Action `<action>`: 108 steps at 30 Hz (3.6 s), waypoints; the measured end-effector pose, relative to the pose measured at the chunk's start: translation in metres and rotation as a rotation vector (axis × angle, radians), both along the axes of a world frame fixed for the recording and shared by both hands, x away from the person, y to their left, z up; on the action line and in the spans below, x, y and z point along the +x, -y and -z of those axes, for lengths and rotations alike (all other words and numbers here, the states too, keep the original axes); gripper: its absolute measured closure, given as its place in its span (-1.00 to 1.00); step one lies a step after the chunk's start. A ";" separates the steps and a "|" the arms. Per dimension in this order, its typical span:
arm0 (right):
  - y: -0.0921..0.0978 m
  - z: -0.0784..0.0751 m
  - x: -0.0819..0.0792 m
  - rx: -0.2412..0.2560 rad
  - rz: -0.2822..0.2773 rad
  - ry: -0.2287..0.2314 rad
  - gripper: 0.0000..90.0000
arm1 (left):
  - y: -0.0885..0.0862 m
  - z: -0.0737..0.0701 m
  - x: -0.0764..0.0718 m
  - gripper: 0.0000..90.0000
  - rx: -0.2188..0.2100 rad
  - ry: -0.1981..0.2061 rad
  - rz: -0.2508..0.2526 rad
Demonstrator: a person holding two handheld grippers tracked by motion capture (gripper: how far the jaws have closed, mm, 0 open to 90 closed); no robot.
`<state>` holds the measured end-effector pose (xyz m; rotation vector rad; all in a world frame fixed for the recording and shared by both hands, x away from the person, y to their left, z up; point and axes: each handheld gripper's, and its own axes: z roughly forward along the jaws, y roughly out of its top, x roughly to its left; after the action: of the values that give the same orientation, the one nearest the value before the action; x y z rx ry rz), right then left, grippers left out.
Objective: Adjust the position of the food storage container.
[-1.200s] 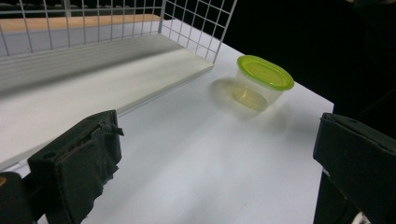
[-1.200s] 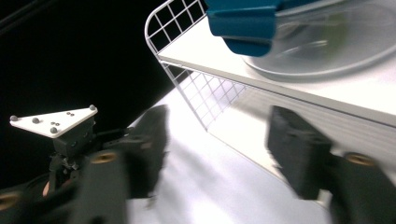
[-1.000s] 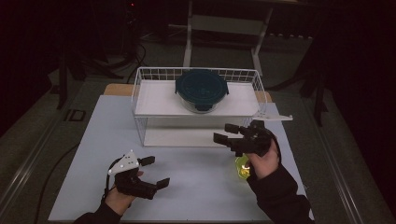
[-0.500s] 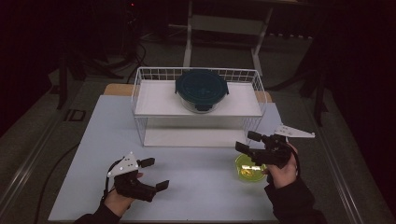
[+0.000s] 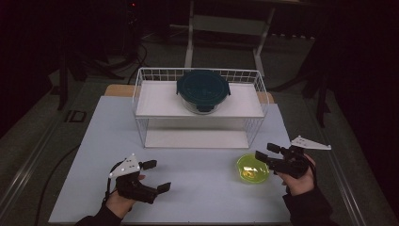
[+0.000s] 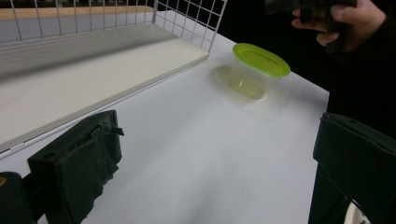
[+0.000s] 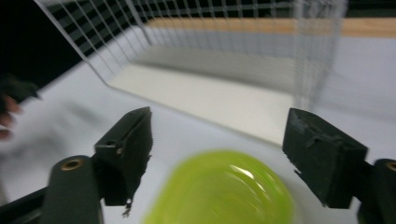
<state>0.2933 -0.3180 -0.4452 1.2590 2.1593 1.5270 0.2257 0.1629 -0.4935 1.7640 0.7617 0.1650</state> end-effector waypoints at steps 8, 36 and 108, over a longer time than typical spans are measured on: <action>0.025 0.017 -0.006 -0.072 0.074 -0.023 -0.15 | 0.001 0.001 -0.001 -0.99 0.005 -0.001 0.007; 0.032 0.076 -0.012 -0.176 0.046 -0.245 1.00 | 0.002 0.001 0.000 -0.99 0.002 -0.006 0.011; -0.069 0.082 0.026 -0.199 -0.174 -0.290 1.00 | 0.005 0.000 -0.003 -0.99 0.011 0.002 0.034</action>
<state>0.3193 -0.2491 -0.5268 1.3233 2.5910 1.2081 0.2231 0.1581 -0.4935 1.7854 0.7303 0.1484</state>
